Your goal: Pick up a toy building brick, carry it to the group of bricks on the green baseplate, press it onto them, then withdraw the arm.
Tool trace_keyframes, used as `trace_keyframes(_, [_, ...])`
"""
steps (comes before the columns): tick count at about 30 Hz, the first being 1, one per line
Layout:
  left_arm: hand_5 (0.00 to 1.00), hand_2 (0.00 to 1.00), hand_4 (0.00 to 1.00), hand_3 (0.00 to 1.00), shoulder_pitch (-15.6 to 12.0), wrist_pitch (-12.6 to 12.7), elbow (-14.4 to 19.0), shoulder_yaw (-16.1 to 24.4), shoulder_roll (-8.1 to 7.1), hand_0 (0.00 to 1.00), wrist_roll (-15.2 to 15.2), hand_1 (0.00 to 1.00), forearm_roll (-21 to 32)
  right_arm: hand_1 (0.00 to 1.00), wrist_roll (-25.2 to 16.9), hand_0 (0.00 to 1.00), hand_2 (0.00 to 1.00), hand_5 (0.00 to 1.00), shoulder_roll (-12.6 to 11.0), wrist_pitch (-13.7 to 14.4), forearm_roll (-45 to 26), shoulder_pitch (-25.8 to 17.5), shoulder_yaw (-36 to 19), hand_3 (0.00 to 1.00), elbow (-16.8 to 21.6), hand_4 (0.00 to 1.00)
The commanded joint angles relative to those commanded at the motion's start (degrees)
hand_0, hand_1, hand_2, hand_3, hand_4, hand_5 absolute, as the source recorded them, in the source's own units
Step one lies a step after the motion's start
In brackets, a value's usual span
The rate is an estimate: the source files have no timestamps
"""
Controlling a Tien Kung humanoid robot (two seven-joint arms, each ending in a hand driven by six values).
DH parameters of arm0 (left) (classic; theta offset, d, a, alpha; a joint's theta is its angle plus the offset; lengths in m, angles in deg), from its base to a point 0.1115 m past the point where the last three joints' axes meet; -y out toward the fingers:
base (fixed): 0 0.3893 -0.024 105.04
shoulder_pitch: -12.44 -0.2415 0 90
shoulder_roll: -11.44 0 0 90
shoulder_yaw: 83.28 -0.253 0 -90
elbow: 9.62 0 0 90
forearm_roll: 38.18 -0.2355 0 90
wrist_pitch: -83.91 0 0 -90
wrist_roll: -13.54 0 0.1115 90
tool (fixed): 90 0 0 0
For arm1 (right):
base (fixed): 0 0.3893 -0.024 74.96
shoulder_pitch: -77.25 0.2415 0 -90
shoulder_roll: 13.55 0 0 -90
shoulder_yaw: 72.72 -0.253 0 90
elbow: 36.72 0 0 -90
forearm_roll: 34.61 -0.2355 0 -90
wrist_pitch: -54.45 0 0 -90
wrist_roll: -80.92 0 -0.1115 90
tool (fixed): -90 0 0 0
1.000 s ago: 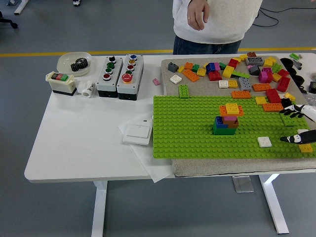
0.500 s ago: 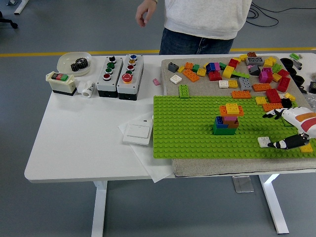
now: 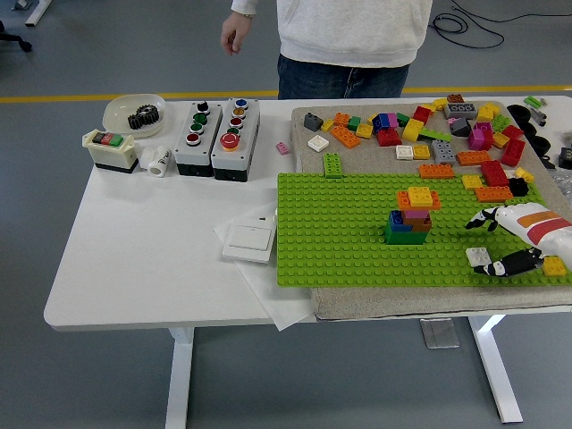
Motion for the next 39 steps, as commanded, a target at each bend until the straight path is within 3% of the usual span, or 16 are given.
trace_keyframes(10, [0.602, 0.806, 0.678, 0.604, 0.0, -0.1, 0.1, -0.4, -0.06, 0.816, 0.0, 0.803, 0.0, 0.592, 0.0, 0.581, 0.62, 0.326, 0.5, -0.6, 0.3, 0.8, 0.2, 0.578, -1.8, 0.902])
trace_keyframes(39, [0.6, 0.806, 0.678, 0.605, 0.0, -0.5, 0.2, -0.2, -0.03, 0.818, -0.3, 0.804, 0.0, 0.576, -0.8, 0.57, 0.591, 0.341, 1.8, -0.4, -0.3, 1.2, 1.0, 0.553, -4.7, 0.874])
